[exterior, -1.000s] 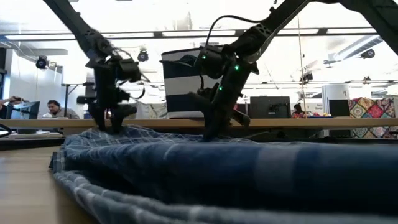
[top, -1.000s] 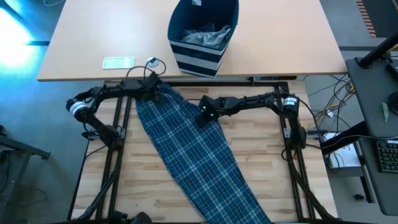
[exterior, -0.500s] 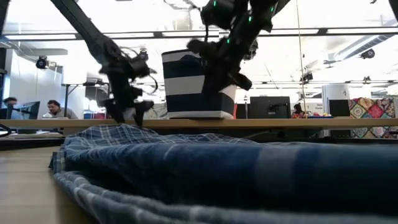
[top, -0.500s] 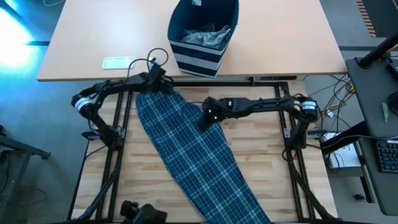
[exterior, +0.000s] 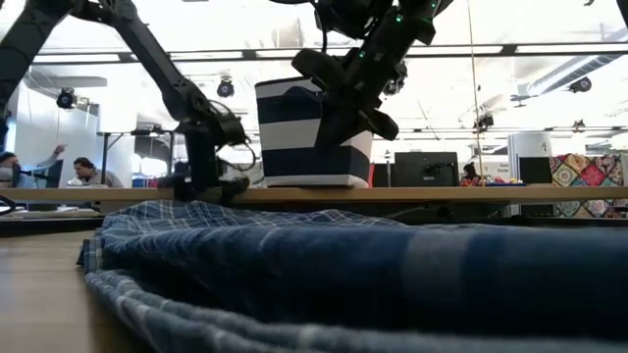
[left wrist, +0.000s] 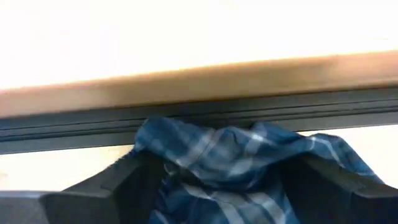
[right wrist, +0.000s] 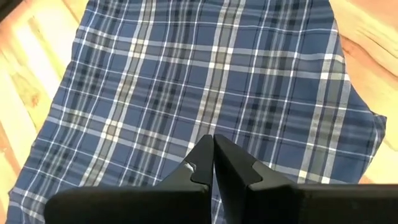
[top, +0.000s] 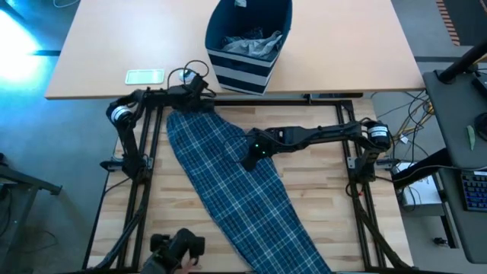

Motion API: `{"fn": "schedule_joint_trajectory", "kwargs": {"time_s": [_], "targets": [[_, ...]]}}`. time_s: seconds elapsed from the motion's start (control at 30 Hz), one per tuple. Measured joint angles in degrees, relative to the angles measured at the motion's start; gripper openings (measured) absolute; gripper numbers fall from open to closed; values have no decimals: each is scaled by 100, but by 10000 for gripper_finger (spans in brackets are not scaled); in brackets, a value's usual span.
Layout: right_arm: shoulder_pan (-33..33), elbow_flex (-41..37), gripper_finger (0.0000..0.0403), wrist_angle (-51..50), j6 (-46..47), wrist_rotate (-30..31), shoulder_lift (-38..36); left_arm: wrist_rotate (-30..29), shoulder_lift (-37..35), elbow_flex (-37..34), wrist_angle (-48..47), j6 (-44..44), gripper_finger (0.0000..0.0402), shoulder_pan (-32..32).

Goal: Fold Laundry from Bin
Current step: Fold the blue patterned pants

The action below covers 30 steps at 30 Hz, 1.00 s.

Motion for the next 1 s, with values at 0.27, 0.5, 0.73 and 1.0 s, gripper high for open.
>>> {"fn": "schedule_joint_trajectory", "kwargs": {"time_s": [0.27, 0.5, 0.73, 1.0], "targets": [[-24, -2, 9, -3, -241, 117, 17, 11, -969, -83, -126, 413, 286, -84], [-68, -15, 9, 0, -307, 139, 20, -111, -1881, -1112, -95, 214, 286, -695], [-62, -23, 9, 2, -262, 129, 20, -498, -2372, -2505, 263, -655, 286, -882], [-62, -31, 9, -2, -319, 91, 24, -705, -1850, -2628, 148, -728, 287, -813]]}}
